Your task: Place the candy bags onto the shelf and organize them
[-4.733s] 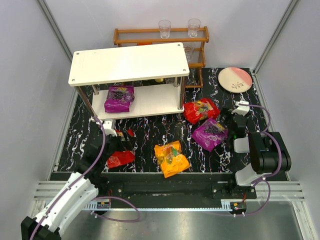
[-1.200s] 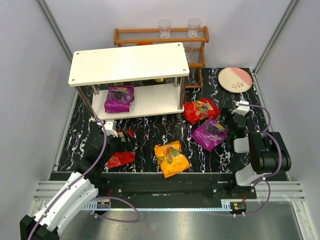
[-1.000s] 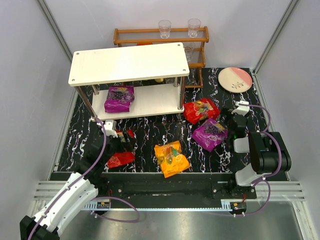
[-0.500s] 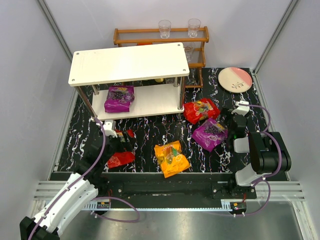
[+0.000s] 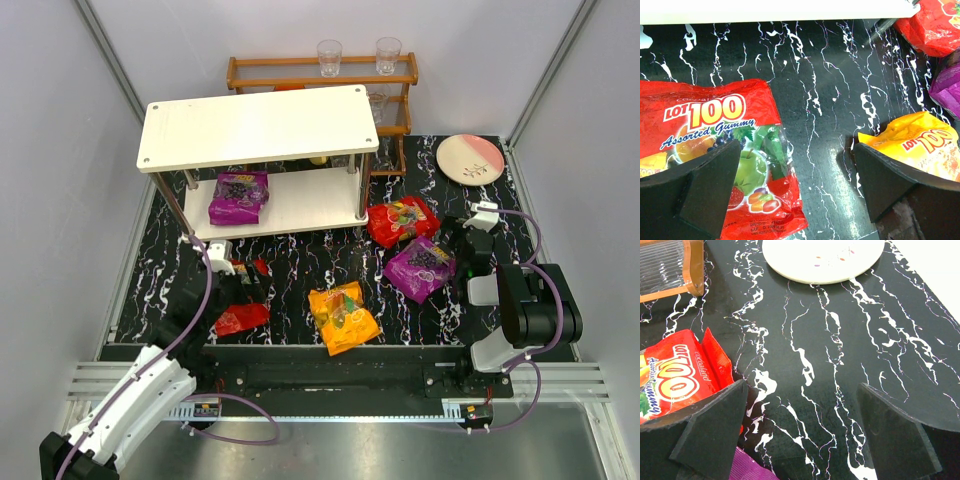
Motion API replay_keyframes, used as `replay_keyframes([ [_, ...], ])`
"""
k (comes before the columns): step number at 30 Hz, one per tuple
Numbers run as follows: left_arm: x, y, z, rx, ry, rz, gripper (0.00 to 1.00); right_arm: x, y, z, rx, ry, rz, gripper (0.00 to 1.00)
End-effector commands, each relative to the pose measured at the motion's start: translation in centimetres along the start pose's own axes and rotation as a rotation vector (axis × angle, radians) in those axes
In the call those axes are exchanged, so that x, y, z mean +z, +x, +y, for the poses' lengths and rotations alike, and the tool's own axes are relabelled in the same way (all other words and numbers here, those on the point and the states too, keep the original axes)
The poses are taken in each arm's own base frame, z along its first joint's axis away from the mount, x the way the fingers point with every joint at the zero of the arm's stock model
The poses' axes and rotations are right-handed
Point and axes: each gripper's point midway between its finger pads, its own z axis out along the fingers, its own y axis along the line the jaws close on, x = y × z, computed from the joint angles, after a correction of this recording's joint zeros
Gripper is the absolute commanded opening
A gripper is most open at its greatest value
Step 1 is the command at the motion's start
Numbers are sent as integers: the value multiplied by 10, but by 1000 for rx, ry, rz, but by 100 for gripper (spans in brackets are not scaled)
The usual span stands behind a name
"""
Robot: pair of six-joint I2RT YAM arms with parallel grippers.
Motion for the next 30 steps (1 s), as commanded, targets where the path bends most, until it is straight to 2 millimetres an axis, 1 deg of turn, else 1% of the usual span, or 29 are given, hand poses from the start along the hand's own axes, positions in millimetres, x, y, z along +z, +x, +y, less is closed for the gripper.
replay_keyframes([
  [1, -1, -23, -7, 4, 14, -69, 99, 6, -20, 5, 0, -17, -63, 100],
  [7, 1, -20, -8, 8, 14, -54, 99, 7, -20, 5, 0, -18, -63, 100],
  [13, 0, -22, -8, 8, 16, -65, 99, 6, -19, 5, -1, -16, -61, 100],
  [30, 0, -20, -9, 8, 20, -58, 99, 7, -20, 4, 0, -15, -63, 100],
])
